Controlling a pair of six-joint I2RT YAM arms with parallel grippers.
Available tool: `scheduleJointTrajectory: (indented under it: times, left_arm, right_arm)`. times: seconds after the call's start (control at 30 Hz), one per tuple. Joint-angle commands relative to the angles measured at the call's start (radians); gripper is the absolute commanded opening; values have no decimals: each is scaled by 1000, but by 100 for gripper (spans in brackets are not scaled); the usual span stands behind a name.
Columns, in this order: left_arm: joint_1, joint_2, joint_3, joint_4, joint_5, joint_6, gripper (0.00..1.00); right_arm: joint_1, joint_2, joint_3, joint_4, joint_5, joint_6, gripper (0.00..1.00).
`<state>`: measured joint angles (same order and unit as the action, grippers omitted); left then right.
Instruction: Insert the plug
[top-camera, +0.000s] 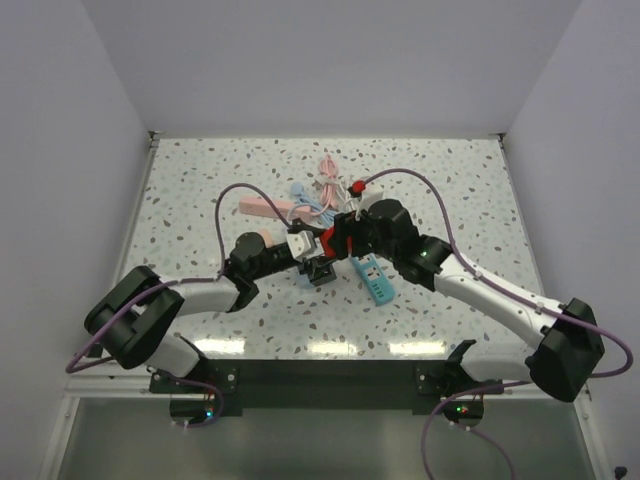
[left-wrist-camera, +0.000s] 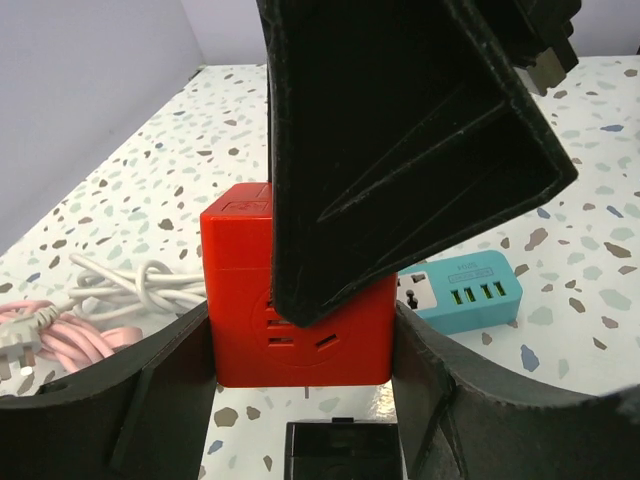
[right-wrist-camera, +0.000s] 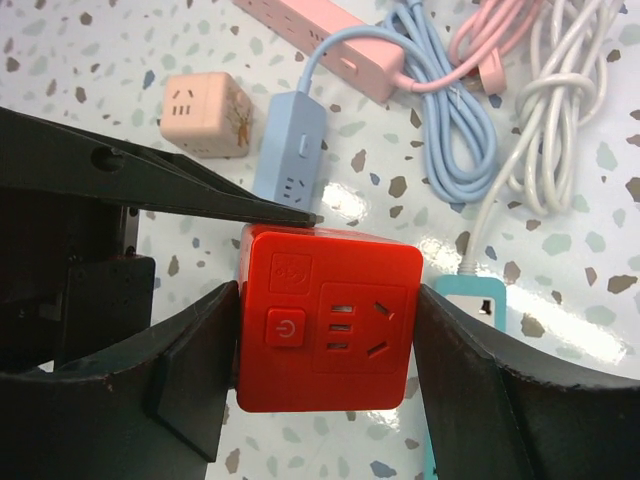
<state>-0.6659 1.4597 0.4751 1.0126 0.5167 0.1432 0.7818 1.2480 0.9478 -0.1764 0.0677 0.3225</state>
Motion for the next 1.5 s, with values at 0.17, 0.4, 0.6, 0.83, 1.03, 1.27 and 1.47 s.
scheduleJointTrajectory:
  times: [0.17,0.4,0.6,0.83,1.03,1.27,1.47]
  left_arm:
    - [-67,96,68,38,-20,12,16]
    - [-100,110,88,30,-46,22,30]
    - [-106,96,82,41,-64,21,55]
    - [-107,61,46,104,-75,1,67]
    - [-109,45,45,106,-84,-4,81]
    - [-109,53,46,100,-99,2,74]
    - [-109,70,51,80,-116,12,42]
  right_arm:
    - [68,4,54,118,-155,-31,4]
    - [66,16,60,109,-146,-40,4]
    - [68,7,57,89,-126,-42,4]
    - [66,8,60,78,-128,-40,4]
    - [68,13,65,75,-134,-39,4]
    - [68,11,69,66,-131,-40,4]
    - [66,4,78,32,-98,-40,9]
